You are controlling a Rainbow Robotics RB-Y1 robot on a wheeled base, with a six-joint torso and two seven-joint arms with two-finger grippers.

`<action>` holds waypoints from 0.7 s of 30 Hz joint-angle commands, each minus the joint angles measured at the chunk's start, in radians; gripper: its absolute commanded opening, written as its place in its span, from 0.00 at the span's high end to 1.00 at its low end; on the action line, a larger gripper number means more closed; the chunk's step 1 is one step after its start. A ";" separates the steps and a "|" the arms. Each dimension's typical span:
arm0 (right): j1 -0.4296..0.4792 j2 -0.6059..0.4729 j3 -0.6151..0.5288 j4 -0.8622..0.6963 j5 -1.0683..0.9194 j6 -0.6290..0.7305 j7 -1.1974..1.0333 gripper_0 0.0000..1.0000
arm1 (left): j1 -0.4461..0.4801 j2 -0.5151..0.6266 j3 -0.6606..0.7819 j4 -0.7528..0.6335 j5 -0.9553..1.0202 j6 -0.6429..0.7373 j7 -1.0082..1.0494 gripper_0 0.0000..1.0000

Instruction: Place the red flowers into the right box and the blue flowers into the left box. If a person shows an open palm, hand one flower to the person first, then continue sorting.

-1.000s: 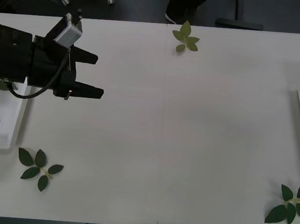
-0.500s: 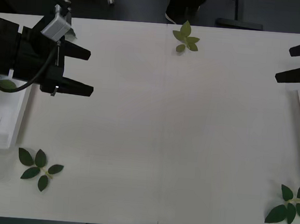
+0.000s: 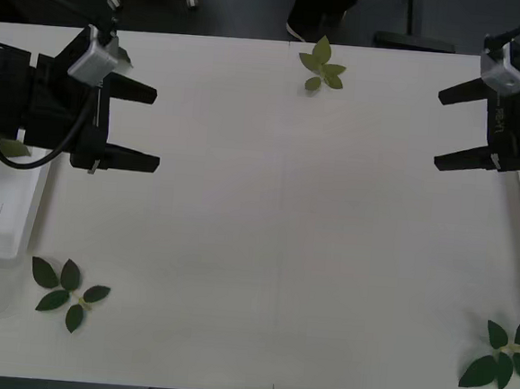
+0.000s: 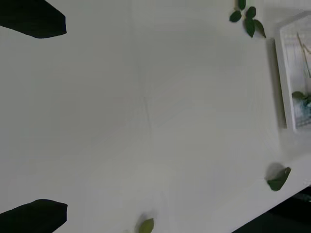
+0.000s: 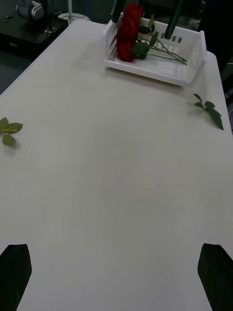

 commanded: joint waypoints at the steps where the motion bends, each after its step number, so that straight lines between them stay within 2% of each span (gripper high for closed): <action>1: -0.014 0.022 -0.007 -0.058 -0.009 0.030 -0.016 0.04 | -0.006 0.006 0.006 -0.019 0.019 -0.006 -0.021 0.00; 7: -0.013 0.068 0.002 -0.090 -0.009 0.065 -0.016 0.03 | -0.004 0.008 0.007 -0.019 0.017 -0.006 -0.020 0.00; 21: -0.013 0.096 0.065 -0.114 -0.008 0.025 -0.016 0.04 | -0.004 0.006 0.006 -0.018 0.016 -0.004 -0.017 0.00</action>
